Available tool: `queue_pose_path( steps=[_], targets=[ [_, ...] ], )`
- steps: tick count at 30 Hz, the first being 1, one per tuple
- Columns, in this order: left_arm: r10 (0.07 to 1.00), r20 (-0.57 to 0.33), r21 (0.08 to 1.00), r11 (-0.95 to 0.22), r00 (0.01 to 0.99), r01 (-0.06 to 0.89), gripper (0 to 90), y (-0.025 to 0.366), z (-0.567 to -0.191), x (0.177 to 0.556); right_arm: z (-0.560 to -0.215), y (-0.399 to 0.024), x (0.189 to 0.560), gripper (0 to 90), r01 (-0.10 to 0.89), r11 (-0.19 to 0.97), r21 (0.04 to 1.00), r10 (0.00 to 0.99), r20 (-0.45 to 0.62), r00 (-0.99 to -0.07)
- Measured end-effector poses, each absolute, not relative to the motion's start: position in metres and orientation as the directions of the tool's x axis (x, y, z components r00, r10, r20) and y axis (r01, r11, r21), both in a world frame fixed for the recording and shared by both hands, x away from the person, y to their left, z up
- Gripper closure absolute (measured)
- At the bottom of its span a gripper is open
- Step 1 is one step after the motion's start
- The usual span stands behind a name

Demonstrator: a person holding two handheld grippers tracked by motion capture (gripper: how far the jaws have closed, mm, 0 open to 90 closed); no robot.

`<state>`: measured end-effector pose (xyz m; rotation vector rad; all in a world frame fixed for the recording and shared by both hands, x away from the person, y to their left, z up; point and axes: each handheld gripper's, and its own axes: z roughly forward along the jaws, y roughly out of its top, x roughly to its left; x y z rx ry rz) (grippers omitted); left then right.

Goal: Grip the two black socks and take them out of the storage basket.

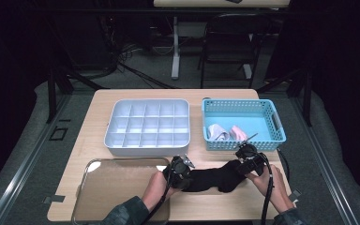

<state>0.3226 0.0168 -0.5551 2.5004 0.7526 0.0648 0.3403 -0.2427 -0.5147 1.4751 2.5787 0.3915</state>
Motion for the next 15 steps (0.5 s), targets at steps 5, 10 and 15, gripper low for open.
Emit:
queue_pose_path(
  steps=[5,10,15],
  targets=[
    [0.535,-0.12,0.498,-0.696,0.837,0.517,74.5,0.02,-0.555,0.325,-0.524,-0.252,0.347,64.3,0.847,0.445,0.293,0.871,0.08,-0.485],
    [0.533,-0.123,0.496,-0.697,0.837,0.517,74.5,0.02,-0.555,0.325,-0.528,-0.253,0.348,72.0,0.845,0.453,0.285,0.863,0.096,-0.495],
    [0.534,-0.13,0.494,-0.696,0.835,0.521,74.6,0.022,-0.555,0.325,-0.535,-0.245,0.349,71.9,0.836,0.486,0.255,0.862,0.013,-0.506]
  ],
)
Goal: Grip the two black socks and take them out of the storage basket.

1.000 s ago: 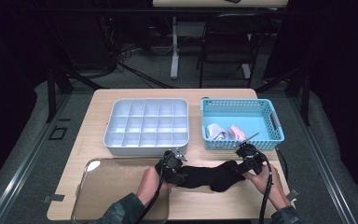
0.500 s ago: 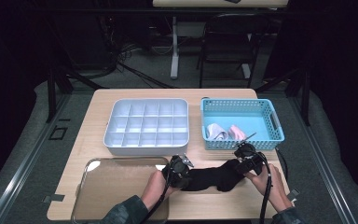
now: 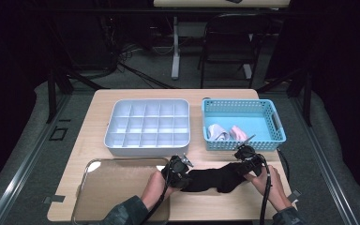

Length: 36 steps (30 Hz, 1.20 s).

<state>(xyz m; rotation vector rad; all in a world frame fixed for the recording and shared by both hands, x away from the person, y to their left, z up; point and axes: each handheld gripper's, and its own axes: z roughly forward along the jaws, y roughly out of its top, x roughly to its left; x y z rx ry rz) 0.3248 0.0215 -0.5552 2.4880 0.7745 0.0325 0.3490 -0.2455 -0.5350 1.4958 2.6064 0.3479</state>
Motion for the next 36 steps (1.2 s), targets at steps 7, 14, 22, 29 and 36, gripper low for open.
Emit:
queue_pose_path(
  steps=[7,14,22,29,36],
  targets=[
    [0.531,-0.15,0.498,-0.688,0.834,0.528,73.3,0.024,-0.554,0.326,-0.533,-0.259,0.354,55.8,0.856,0.444,0.265,0.881,0.045,-0.471],
    [0.535,-0.156,0.499,-0.683,0.83,0.534,73.0,0.025,-0.554,0.326,-0.527,-0.26,0.352,72.9,0.849,0.426,0.313,0.877,0.09,-0.473],
    [0.536,-0.135,0.496,-0.692,0.833,0.525,75.5,0.025,-0.556,0.328,-0.539,-0.261,0.357,74.9,0.853,0.446,0.271,0.88,0.041,-0.473],
    [0.537,-0.112,0.499,-0.697,0.836,0.515,78.5,0.025,-0.556,0.328,-0.54,-0.263,0.358,75.3,0.855,0.436,0.28,0.883,0.052,-0.467],
    [0.546,-0.118,0.518,-0.678,0.829,0.521,76.8,0.028,-0.553,0.33,-0.534,-0.272,0.357,62.5,0.865,0.4,0.303,0.894,0.08,-0.441]
  ],
)
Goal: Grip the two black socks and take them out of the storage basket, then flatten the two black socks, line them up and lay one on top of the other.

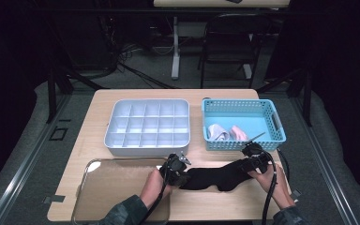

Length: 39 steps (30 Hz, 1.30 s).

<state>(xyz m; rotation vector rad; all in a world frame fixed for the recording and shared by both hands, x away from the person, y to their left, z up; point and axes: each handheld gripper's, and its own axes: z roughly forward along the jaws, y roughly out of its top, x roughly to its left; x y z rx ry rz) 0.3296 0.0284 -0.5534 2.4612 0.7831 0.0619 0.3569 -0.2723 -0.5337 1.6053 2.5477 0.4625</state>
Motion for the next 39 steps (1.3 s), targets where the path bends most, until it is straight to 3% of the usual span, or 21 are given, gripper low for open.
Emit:
queue_pose_path(
  steps=[6,11,21,25,30,39],
  targets=[
    [0.567,-0.135,0.523,-0.656,0.813,0.544,59.5,0.035,-0.547,0.33,-0.53,-0.296,0.354,55.8,0.901,0.28,0.33,0.934,0.125,-0.336],
    [0.571,-0.136,0.495,-0.668,0.809,0.555,55.1,0.036,-0.55,0.329,-0.538,-0.297,0.356,53.1,0.918,0.278,0.283,0.936,0.136,-0.326],
    [0.564,-0.13,0.474,-0.687,0.815,0.551,61.9,0.034,-0.555,0.328,-0.544,-0.293,0.358,52.5,0.919,0.295,0.261,0.932,0.132,-0.337],
    [0.559,-0.129,0.475,-0.69,0.819,0.546,66.4,0.033,-0.555,0.327,-0.545,-0.294,0.358,56.9,0.925,0.285,0.253,0.931,0.154,-0.33],
    [0.553,-0.132,0.478,-0.691,0.823,0.542,70.1,0.032,-0.556,0.327,-0.546,-0.295,0.358,70.1,0.929,0.276,0.248,0.923,0.2,-0.328],
    [0.55,-0.135,0.48,-0.691,0.825,0.539,71.8,0.033,-0.557,0.327,-0.546,-0.294,0.357,77.4,0.929,0.258,0.264,0.921,0.224,-0.319]
  ],
)
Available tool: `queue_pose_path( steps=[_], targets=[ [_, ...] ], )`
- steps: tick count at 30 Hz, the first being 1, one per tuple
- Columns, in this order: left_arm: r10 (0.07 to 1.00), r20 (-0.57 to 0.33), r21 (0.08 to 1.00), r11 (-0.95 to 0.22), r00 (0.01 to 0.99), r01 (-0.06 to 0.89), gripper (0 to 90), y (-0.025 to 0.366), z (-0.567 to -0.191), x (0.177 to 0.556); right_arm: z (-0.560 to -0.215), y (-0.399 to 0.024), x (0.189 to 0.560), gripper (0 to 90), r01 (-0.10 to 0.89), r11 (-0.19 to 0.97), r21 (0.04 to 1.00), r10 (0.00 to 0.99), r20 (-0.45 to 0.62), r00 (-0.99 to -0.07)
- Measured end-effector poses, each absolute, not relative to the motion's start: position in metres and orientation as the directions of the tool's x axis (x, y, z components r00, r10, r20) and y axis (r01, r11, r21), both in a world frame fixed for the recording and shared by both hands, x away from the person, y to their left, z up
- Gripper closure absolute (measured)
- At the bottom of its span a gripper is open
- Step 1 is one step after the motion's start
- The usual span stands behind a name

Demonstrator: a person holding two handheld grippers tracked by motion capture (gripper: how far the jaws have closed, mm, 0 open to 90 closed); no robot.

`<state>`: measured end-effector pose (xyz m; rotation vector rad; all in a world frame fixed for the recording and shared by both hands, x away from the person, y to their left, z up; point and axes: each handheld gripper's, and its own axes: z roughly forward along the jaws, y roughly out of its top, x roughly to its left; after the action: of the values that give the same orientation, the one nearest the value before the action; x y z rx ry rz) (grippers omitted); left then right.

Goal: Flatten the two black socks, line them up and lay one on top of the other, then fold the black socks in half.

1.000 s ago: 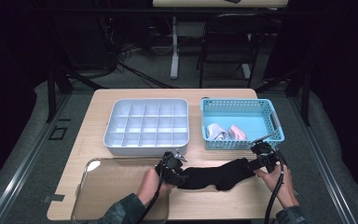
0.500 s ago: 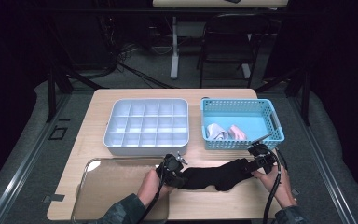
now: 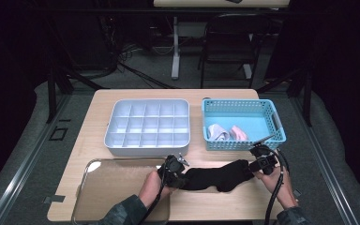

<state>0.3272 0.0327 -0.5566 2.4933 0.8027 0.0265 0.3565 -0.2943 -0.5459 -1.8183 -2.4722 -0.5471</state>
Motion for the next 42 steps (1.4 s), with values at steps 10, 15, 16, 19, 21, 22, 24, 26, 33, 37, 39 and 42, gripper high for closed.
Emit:
queue_pose_path(
  steps=[10,15,16,19,21,22,24,26,33,37,39,42],
  targets=[
    [0.55,-0.141,0.49,-0.684,0.823,0.541,75.4,0.031,-0.558,0.328,-0.541,-0.298,0.357,80.6,0.928,0.278,0.246,0.915,0.226,-0.334],
    [0.547,-0.144,0.497,-0.68,0.824,0.539,76.2,0.031,-0.558,0.329,-0.529,-0.299,0.355,80.7,0.924,0.276,0.266,0.913,0.229,-0.338],
    [0.553,-0.139,0.498,-0.678,0.821,0.541,76.3,0.031,-0.558,0.329,-0.527,-0.298,0.354,80.7,0.922,0.268,0.279,0.913,0.232,-0.335],
    [0.55,-0.157,0.499,-0.673,0.821,0.546,76.3,0.031,-0.559,0.33,-0.52,-0.298,0.351,80.7,0.918,0.266,0.295,0.91,0.237,-0.34],
    [0.55,-0.156,0.501,-0.672,0.82,0.546,76.3,0.031,-0.559,0.33,-0.516,-0.297,0.349,80.7,0.914,0.254,0.315,0.909,0.245,-0.337],
    [0.551,-0.155,0.501,-0.671,0.82,0.546,76.4,0.03,-0.559,0.33,-0.513,-0.297,0.349,80.7,0.913,0.261,0.315,0.906,0.246,-0.344],
    [0.552,-0.154,0.503,-0.67,0.82,0.546,76.5,0.03,-0.559,0.331,-0.511,-0.298,0.347,80.7,0.907,0.24,0.346,0.901,0.267,-0.341],
    [0.554,-0.155,0.505,-0.668,0.818,0.547,76.5,0.029,-0.559,0.331,-0.506,-0.299,0.347,80.7,0.904,0.257,0.341,0.891,0.278,-0.358],
    [0.554,-0.157,0.51,-0.664,0.818,0.547,76.5,0.027,-0.56,0.332,-0.496,-0.292,0.342,80.9,0.885,0.256,0.389,0.865,0.316,-0.389],
    [0.553,-0.159,0.514,-0.661,0.818,0.547,76.5,0.026,-0.56,0.332,-0.492,-0.289,0.34,81.0,0.877,0.262,0.402,0.846,0.342,-0.409],
    [0.552,-0.161,0.516,-0.66,0.818,0.546,76.5,0.025,-0.56,0.333,-0.49,-0.288,0.339,81.2,0.873,0.265,0.409,0.831,0.363,-0.422],
    [0.555,-0.165,0.519,-0.654,0.816,0.55,76.5,0.024,-0.56,0.333,-0.488,-0.285,0.338,81.2,0.87,0.259,0.419,0.815,0.389,-0.43]
  ],
)
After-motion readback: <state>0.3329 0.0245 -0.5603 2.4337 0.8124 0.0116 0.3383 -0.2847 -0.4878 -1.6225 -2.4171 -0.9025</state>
